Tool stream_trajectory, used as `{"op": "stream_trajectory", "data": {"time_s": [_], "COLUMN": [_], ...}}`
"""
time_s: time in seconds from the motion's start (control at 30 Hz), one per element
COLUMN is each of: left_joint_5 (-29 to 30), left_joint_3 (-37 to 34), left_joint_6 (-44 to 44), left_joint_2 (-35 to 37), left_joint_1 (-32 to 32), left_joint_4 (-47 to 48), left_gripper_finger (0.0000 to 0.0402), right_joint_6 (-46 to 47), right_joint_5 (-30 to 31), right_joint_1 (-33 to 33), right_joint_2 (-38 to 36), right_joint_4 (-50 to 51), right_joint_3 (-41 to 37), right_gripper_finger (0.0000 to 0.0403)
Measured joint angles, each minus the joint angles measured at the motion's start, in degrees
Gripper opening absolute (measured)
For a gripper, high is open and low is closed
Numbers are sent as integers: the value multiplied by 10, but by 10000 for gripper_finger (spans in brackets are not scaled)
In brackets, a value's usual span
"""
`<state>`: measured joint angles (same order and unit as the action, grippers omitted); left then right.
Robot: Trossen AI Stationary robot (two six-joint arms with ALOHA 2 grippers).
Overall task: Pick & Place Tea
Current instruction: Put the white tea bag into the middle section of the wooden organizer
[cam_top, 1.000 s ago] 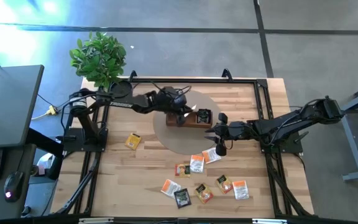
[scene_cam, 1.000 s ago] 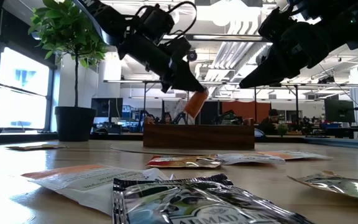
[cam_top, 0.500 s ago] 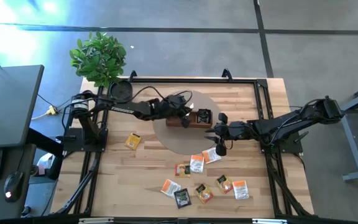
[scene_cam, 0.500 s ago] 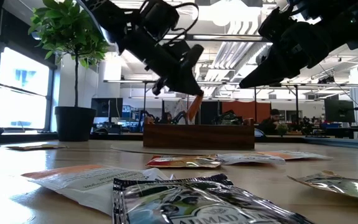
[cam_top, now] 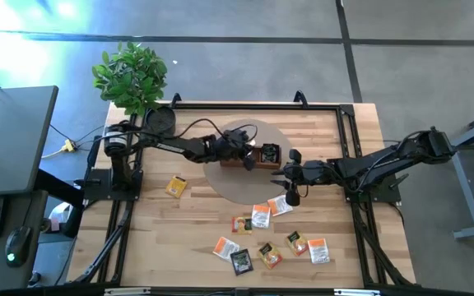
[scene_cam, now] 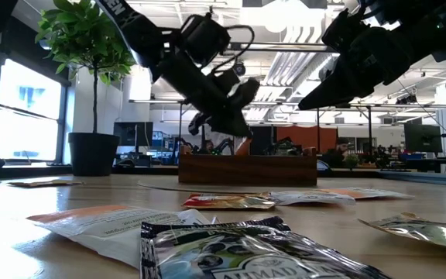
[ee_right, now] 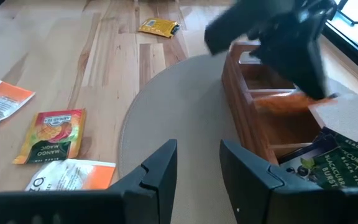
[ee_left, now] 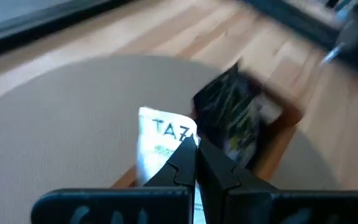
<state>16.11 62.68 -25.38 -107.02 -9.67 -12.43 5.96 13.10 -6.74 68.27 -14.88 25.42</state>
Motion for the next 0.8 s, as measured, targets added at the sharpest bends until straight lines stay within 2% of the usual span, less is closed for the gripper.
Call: {"op": "stream_trajectory", "data": {"time_s": [0.2,0.43,0.57,0.8], "left_joint_5": [13,19,54,78], "left_joint_3": [0,0,0,0], "left_joint_6": [-22,-40,-83,-105], "left_joint_2": [0,0,0,0], "left_joint_1": [0,0,0,0], "left_joint_4": [-7,-10,-22,-52], "left_gripper_finger": [8,69,100,117], "right_joint_6": [0,0,0,0], "right_joint_5": [0,0,-2,-47], "right_joint_1": [0,0,0,0], "right_joint_2": [0,0,0,0], "right_joint_4": [0,0,0,0], "right_joint_3": [0,0,0,0], "right_gripper_finger": [119,119,119,119]}}
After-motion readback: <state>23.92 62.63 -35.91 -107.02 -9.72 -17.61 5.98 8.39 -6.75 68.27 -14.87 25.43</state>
